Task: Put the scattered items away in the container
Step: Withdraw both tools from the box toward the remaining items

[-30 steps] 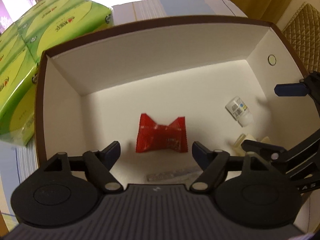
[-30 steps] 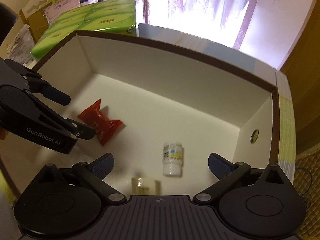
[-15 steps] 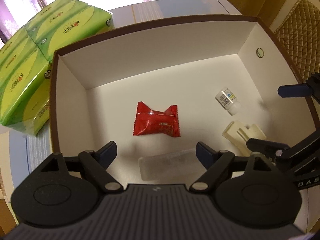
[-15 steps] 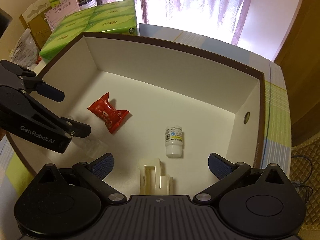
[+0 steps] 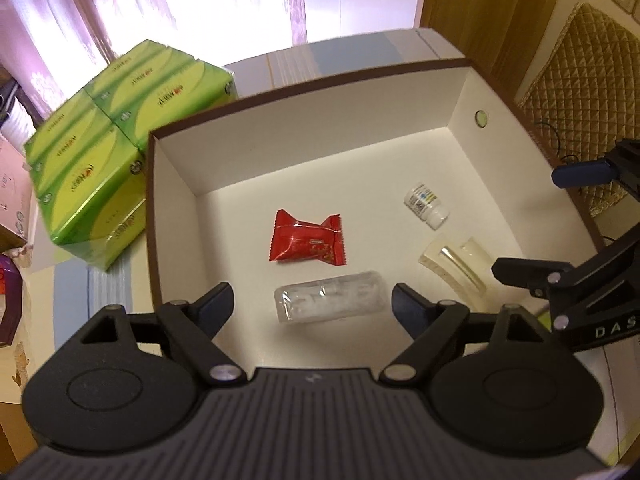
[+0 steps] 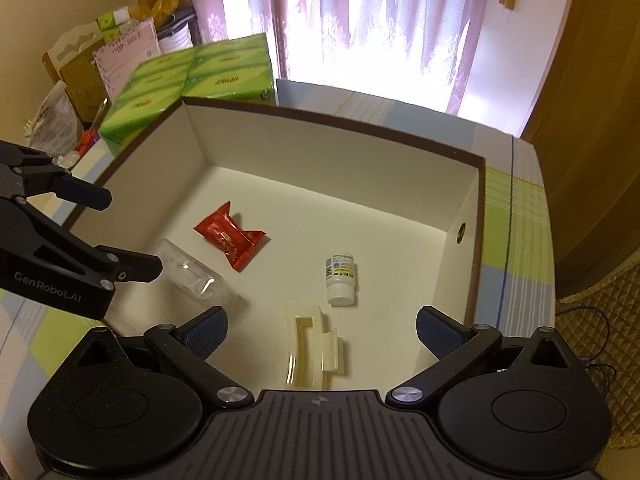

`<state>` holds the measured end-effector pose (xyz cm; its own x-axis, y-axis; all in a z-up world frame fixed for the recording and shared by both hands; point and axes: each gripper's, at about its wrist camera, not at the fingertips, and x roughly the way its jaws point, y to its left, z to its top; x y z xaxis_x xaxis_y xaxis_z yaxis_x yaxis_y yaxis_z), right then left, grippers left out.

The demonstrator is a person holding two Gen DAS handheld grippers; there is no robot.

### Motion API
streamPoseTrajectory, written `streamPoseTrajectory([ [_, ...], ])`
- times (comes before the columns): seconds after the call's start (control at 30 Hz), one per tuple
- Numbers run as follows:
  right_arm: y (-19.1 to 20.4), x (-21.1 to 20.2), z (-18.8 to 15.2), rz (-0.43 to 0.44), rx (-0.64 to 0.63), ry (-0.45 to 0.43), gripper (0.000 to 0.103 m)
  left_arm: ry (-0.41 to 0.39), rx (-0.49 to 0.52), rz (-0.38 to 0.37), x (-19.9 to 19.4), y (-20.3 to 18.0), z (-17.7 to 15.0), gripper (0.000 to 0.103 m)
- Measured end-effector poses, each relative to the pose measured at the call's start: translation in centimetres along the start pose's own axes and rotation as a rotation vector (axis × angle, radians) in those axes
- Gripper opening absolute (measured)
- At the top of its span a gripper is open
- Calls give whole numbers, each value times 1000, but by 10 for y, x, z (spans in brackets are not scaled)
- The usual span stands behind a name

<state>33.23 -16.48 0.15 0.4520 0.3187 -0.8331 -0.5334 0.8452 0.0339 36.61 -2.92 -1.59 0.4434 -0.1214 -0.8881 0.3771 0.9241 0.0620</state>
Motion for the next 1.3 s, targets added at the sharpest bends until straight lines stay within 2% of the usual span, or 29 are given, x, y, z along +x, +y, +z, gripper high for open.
streamPoseTrajectory([
  [0.3,9,-38,-17,2,2,-84,103,-93,6,41,-46,-14,-25,83],
  [0.43,11,-57,-25,12,0,-129,103,-138,38,60,-65,-21,-40,83],
  [0.57,10,-74,-37,37,9,-161,103,-160,58,39,-80,-25,-60,83],
  [0.67,8,-82,-46,50,19,-174,103,-156,55,17,-85,-24,-77,83],
  [1.03,8,-89,-88,72,35,-151,103,-103,40,30,-79,-22,-134,80],
  [1.3,20,-83,-118,99,23,-116,103,-44,-30,0,-66,-17,-164,74],
])
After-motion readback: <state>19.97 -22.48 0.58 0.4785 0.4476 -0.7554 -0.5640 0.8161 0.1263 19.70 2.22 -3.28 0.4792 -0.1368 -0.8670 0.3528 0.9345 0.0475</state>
